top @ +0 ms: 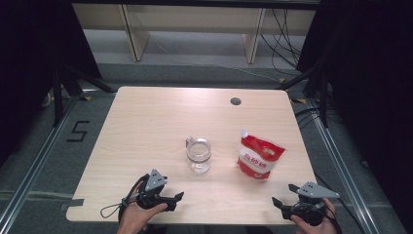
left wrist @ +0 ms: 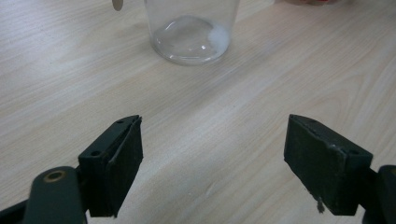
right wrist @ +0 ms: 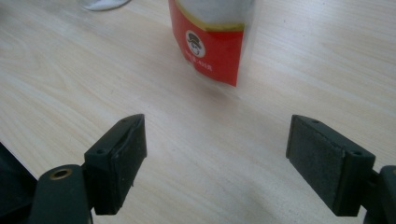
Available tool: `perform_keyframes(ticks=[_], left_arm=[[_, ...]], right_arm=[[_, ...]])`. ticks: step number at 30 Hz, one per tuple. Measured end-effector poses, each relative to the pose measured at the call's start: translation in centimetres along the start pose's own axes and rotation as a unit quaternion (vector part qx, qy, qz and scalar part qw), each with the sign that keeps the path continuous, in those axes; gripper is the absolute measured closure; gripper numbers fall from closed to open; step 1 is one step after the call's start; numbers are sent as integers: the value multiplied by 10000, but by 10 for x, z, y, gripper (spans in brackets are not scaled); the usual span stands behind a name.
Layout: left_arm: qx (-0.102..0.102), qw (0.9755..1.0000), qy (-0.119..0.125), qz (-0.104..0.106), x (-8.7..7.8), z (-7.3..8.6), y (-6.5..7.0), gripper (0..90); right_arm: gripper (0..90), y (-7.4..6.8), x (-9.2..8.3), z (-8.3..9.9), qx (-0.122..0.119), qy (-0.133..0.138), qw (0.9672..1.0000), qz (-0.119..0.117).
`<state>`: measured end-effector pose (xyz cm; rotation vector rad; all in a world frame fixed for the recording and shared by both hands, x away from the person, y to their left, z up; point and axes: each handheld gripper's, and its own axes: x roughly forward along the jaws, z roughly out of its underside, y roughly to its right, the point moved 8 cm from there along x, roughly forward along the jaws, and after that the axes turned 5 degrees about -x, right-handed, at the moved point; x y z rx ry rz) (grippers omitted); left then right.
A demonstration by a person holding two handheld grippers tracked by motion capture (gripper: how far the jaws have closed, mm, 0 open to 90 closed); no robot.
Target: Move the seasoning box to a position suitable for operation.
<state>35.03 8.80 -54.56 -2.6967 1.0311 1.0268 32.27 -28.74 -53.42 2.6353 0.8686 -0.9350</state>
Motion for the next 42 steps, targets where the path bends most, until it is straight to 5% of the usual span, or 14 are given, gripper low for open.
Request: perform_keyframes(ticks=[6, 11, 12, 21, 23, 24, 28, 29, 36, 37, 42], left_arm=[[64, 10000, -19, 24, 0, -3, -1, 193], [-44, 10000, 85, 19, -1, -9, -4, 194], [-193, 9996, 194, 31, 1, -12, -3, 194], [-181, 9997, 185, 34, 0, -17, -6, 204], [-219, 9993, 291, 50, -3, -25, -7, 207], [-272, 9990, 344, 46, -3, -28, -7, 207], [-141, 9992, 366, 96, -3, -42, -11, 210], [-241, 9984, 498, 95, -3, -48, -11, 223], [1, 9985, 527, 175, -1, -63, -16, 329], [6, 9985, 517, 165, -2, -64, -17, 357], [4, 9971, 760, 104, -2, -81, -27, 637]], right_arm=[[208, 3, 0, 1, -103, 4, 9999, 8], [204, 1, 1, 2, 27, -19, 10000, -34], [205, 2, 1, 1, -28, 32, 10000, 4], [221, -2, 1, 1, -11, -51, 10000, -83], [220, 0, 2, 1, -124, 25, 9998, -126], [218, -3, 1, 1, 59, 15, 9999, -100], [218, -1, -1, 2, 27, -32, 10000, -68], [220, 0, 0, 1, -23, 26, 10000, -46], [224, -4, 0, 1, -7, -18, 10000, -72], [224, -1, 1, 0, -181, 27, 9998, -82], [230, -4, 0, 1, -91, -9, 9999, -75]])
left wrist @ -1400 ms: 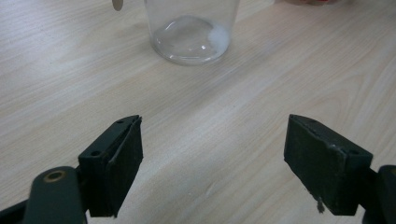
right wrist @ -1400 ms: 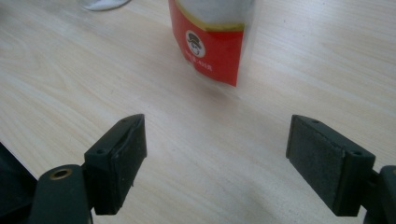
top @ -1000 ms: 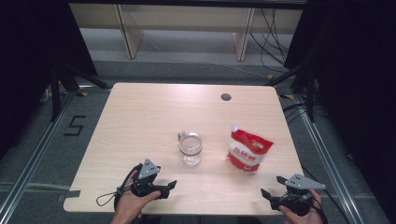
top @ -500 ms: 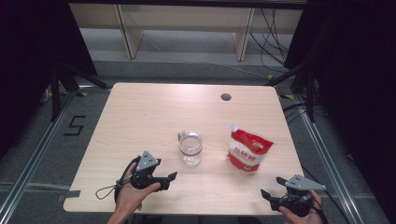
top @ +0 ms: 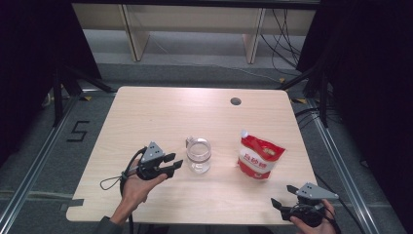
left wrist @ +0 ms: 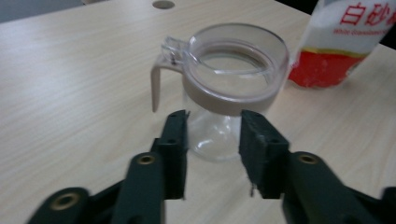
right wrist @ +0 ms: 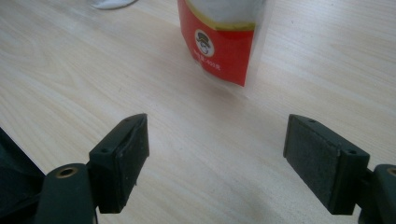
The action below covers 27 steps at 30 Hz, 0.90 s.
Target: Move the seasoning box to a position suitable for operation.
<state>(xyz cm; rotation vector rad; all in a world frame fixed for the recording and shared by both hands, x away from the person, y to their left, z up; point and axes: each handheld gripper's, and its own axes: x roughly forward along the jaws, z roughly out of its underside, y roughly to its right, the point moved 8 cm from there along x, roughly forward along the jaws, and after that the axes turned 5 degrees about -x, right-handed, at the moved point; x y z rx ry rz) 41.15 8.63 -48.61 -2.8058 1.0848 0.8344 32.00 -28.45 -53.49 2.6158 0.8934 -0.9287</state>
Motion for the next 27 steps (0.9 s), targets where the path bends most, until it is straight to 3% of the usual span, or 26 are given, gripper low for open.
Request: perform_keyframes(ticks=[2, 4, 5, 6, 7, 10, 12, 15, 16, 17, 18, 19, 23, 25, 27], left_arm=[[-14, 10000, 7, -70, 0, -7, -4, 720], [0, 9999, 68, -107, 0, -15, -7, 768], [0, 9999, 68, -107, 0, -15, -7, 779], [58, 9999, 65, -132, 0, -21, -10, 779], [34, 9999, 76, -144, 1, -24, -11, 795], [-59, 9998, 140, -104, 7, -39, -14, 840], [-12, 9999, 113, -130, 12, -45, -16, 859], [66, 9998, -13, -189, 22, -50, -18, 878], [126, 9997, -83, -173, 24, -50, -20, 884], [126, 9997, -83, -173, 24, -50, -20, 889], [-27, 9999, -43, -107, 28, -52, -18, 889], [-6, 9999, -76, -121, 30, -52, -19, 891], [29, 9998, -199, -93, 40, -56, -17, 894], [93, 9995, -278, -107, 40, -56, -19, 894], [-33, 9996, -223, -139, 48, -61, -21, 895]], right_arm=[[230, 2, 0, -1, -135, 21, 9999, 37], [231, 1, 1, 0, -88, 16, 10000, -11], [231, 1, 1, 0, -88, 16, 10000, -11], [231, -1, 0, 1, 72, -27, 10000, -9], [231, 2, 1, 0, -63, -13, 10000, -6], [233, 2, 1, 0, -82, 21, 10000, 9], [233, 0, 1, 1, 17, -32, 10000, 3], [234, 2, 1, -1, -137, 65, 9999, -3], [236, 0, 1, -1, -76, 44, 9999, -74], [236, 0, 1, -1, -76, 44, 9999, -74], [236, -1, 0, 1, -20, -38, 10000, -71], [236, 0, 1, 0, -107, 7, 9999, -24], [236, -2, 1, 1, -21, 8, 10000, -40], [236, 1, 2, 0, -135, 33, 9999, -60], [236, 1, 1, -1, -159, 45, 9998, -60]])
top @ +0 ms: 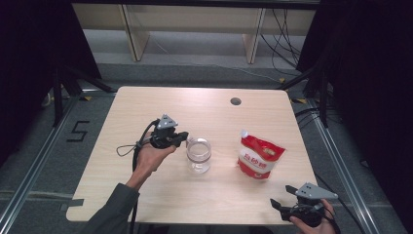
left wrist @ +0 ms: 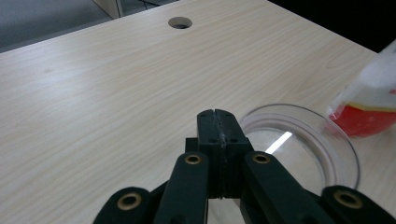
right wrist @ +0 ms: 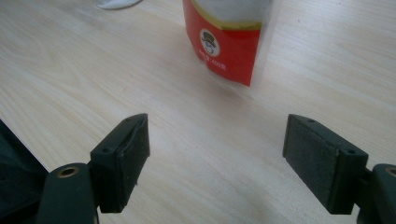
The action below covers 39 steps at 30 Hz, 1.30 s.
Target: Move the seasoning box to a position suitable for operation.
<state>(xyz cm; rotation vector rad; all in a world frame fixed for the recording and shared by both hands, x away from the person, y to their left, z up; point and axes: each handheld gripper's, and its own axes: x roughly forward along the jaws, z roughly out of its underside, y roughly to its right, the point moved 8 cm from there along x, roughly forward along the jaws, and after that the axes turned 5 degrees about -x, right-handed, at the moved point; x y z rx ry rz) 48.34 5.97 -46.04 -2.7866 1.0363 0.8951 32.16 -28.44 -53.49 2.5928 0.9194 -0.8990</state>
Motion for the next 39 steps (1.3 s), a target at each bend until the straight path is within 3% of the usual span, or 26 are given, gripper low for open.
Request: perform_keyframes(ticks=[3, 7, 10, 11, 12, 13, 17, 18, 20, 21, 23, 24, 25, 26, 27, 28, 29, 31, 33, 34, 36, 37, 39], left_arm=[[78, 9999, -73, -5, 2, -2, -2, 895], [-127, 9999, -56, 14, 12, -5, -3, 895], [-8, 9998, -190, 25, 17, -4, -4, 894], [28, 9997, -222, -24, 21, -5, -5, 894], [28, 9997, -222, -24, 21, -5, -5, 894], [-3, 9997, -229, 13, 23, -6, -5, 894], [-1, 9996, -255, 76, 28, -10, -3, 894], [-2, 9996, -268, 14, 29, -10, -3, 894], [71, 9994, -333, 12, 32, -8, -2, 894], [149, 9989, -438, -4, 34, -5, -3, 894], [107, 9990, -437, 27, 36, -5, -3, 894], [135, 9988, -462, 12, 36, -4, -2, 894], [181, 9987, -485, -7, 36, -4, -2, 893], [180, 9985, -513, 18, 35, -4, -2, 893], [190, 9984, -529, -39, 34, -3, -3, 893], [166, 9983, -563, -34, 33, -3, -3, 893], [193, 9981, -586, -77, 31, -2, -3, 893], [209, 9977, -634, -93, 29, -1, -4, 893], [233, 9972, -698, -137, 25, 2, -5, 893], [245, 9970, -716, -172, 22, 3, -5, 893], [308, 9964, -774, -165, 18, 6, -5, 893], [278, 9965, -772, -137, 16, 7, -5, 892], [270, 9965, -783, -132, 14, 9, -5, 892]], right_arm=[[236, -1, 1, 2, 53, -38, 10000, 7], [235, -5, -1, 1, 200, -77, 9998, -64], [235, -2, 2, 2, 49, -38, 10000, -73], [235, -6, 1, 1, 237, -50, 9997, -95], [235, -6, 1, 1, 237, -50, 9997, -95], [235, -2, 2, 0, 34, 29, 10000, -41], [235, -2, 2, 1, 41, -31, 10000, -50], [235, -5, 1, 2, 211, -64, 9997, -95], [235, -1, 2, 2, 2, -31, 10000, -28], [235, -2, 3, 3, 59, -68, 9999, -90], [235, -1, 1, 2, 30, -20, 10000, -22], [235, -3, 1, 2, 89, -76, 9999, -119], [235, -1, 2, 2, 37, -31, 10000, -46], [235, -5, 1, 4, 237, -118, 9996, -85], [235, -2, 2, 3, 102, -76, 9999, -82], [236, -5, 1, 3, 211, -95, 9997, -92], [236, -4, 2, 2, 105, -48, 9999, -103], [237, -6, 1, 3, 210, -82, 9997, -102], [237, -1, 2, 3, 41, -42, 10000, -31], [237, -4, 1, 3, 211, -75, 9997, -41], [237, -4, 1, 3, 176, -56, 9998, -82], [237, -1, 2, 3, 45, -34, 10000, -35], [237, -3, 2, 4, 129, -91, 9998, -110]])
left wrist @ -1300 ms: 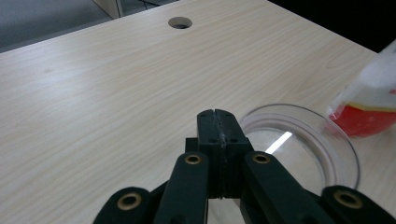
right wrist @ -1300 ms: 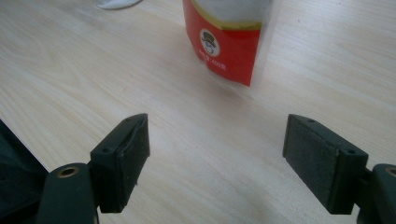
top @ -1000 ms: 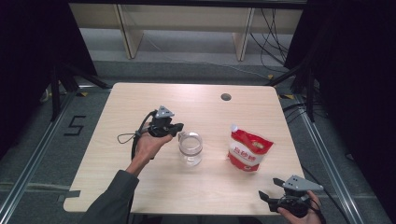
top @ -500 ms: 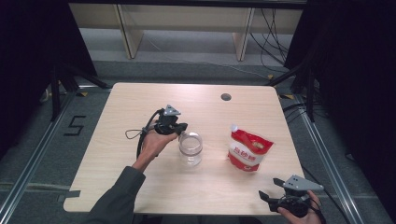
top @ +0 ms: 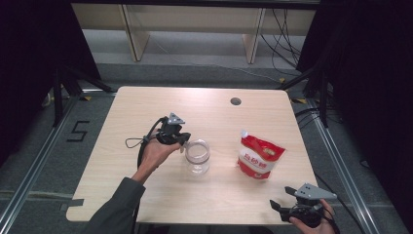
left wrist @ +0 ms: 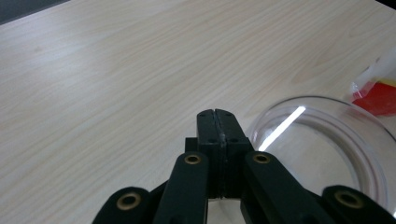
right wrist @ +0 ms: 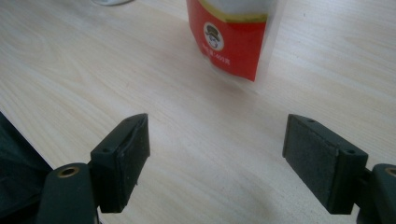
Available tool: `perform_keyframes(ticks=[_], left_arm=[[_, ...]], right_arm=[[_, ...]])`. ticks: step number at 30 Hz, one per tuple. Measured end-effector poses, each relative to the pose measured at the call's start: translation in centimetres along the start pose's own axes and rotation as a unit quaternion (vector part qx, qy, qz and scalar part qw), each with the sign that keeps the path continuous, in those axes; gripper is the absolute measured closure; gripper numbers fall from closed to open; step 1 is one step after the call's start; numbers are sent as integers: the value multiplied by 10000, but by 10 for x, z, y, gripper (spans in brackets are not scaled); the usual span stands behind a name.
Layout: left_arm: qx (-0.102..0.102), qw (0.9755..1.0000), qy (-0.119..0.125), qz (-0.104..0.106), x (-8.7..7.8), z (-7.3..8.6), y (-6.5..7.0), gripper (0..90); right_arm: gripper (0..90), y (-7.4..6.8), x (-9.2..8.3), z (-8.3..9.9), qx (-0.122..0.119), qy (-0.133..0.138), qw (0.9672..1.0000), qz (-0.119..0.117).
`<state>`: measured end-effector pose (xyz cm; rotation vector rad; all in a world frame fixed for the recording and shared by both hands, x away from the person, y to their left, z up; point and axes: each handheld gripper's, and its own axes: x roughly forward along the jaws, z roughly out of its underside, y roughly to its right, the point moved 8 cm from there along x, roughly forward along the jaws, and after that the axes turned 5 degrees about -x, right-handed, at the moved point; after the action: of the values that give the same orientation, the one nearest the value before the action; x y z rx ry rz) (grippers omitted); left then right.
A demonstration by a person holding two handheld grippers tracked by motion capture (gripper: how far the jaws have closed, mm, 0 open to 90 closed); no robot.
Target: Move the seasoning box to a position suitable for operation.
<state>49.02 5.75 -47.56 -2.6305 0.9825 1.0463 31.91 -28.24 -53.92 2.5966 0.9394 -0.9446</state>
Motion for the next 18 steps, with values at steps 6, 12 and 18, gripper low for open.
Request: perform_keyframes(ticks=[6, 12, 18], left_arm=[[-95, 9999, -64, 27, -15, 16, 1, 888], [-320, 9992, 183, 131, -24, 18, -4, 828], [-479, 9971, 523, 279, -35, 19, -5, 751]], right_arm=[[245, 2, -2, -2, -18, 74, 10000, 65], [246, 0, -2, -2, -10, 60, 9999, 127], [246, 1, -2, -2, -41, 58, 9999, 97]])
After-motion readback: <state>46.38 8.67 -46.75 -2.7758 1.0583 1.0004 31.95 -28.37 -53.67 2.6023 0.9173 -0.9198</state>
